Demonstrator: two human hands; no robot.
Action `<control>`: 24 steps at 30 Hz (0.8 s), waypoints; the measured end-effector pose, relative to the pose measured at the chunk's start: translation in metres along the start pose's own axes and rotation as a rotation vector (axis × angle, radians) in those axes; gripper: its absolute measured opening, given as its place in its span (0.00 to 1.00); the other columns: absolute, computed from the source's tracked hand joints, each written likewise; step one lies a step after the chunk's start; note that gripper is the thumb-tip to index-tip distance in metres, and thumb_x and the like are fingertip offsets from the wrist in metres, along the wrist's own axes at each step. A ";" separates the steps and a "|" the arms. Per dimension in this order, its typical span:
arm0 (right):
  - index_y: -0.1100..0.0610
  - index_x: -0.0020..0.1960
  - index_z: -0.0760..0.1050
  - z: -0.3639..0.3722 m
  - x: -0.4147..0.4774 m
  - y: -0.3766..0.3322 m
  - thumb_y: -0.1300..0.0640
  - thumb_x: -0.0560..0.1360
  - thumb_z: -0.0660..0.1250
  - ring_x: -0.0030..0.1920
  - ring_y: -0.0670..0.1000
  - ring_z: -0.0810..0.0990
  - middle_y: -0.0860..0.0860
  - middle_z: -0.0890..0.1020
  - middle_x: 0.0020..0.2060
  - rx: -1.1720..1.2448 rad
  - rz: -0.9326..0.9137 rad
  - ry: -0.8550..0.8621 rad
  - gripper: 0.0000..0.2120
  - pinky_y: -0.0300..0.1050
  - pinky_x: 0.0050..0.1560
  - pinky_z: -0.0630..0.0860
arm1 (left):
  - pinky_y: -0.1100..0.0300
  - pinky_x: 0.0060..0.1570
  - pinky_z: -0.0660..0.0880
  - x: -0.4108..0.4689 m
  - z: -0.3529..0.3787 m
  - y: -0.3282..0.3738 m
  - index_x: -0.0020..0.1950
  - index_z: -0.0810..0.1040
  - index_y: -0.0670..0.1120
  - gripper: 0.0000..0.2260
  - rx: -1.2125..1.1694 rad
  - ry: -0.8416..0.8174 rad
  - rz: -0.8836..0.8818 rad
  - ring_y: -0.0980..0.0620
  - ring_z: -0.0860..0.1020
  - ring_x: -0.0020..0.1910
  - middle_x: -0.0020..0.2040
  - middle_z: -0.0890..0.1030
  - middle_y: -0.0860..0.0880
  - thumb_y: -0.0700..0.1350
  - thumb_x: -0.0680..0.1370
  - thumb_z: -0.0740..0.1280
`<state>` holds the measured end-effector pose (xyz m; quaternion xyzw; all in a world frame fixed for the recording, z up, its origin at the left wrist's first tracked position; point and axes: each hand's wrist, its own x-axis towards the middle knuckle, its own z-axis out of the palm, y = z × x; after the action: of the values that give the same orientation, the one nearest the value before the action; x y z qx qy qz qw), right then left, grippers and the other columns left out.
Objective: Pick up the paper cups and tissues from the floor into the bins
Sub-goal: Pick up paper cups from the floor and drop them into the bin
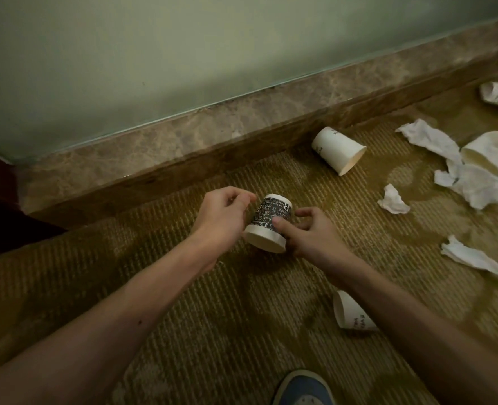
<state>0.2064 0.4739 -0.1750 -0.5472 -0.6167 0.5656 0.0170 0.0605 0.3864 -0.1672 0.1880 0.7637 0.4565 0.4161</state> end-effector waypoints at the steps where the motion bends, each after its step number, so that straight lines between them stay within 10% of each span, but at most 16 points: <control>1: 0.52 0.67 0.65 0.002 0.002 0.001 0.40 0.69 0.73 0.48 0.49 0.82 0.50 0.81 0.49 -0.007 0.003 -0.006 0.33 0.50 0.50 0.80 | 0.58 0.36 0.69 0.000 0.001 0.000 0.47 0.82 0.54 0.10 0.028 0.019 -0.003 0.56 0.74 0.37 0.37 0.76 0.55 0.51 0.82 0.62; 11: 0.53 0.63 0.67 0.003 0.003 0.000 0.53 0.71 0.75 0.41 0.46 0.85 0.53 0.83 0.48 0.252 0.024 -0.164 0.25 0.37 0.34 0.79 | 0.60 0.35 0.70 0.007 0.005 0.003 0.45 0.81 0.53 0.20 0.223 0.151 -0.015 0.60 0.79 0.41 0.42 0.83 0.57 0.70 0.71 0.67; 18: 0.53 0.62 0.70 -0.037 -0.014 0.019 0.56 0.72 0.74 0.46 0.51 0.85 0.53 0.86 0.48 0.410 -0.013 -0.220 0.22 0.42 0.39 0.80 | 0.55 0.51 0.79 0.006 0.042 0.006 0.56 0.81 0.53 0.41 0.292 -0.136 -0.004 0.56 0.82 0.47 0.49 0.84 0.54 0.80 0.55 0.63; 24: 0.46 0.57 0.77 -0.085 -0.020 0.034 0.42 0.66 0.72 0.46 0.46 0.84 0.48 0.86 0.47 0.245 -0.086 -0.216 0.21 0.42 0.42 0.80 | 0.52 0.47 0.82 0.015 0.087 0.020 0.51 0.83 0.50 0.40 0.308 -0.337 -0.050 0.53 0.84 0.42 0.45 0.86 0.51 0.76 0.50 0.70</control>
<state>0.2914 0.5100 -0.1569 -0.4503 -0.5643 0.6908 0.0411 0.1197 0.4533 -0.1777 0.3041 0.7484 0.2863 0.5152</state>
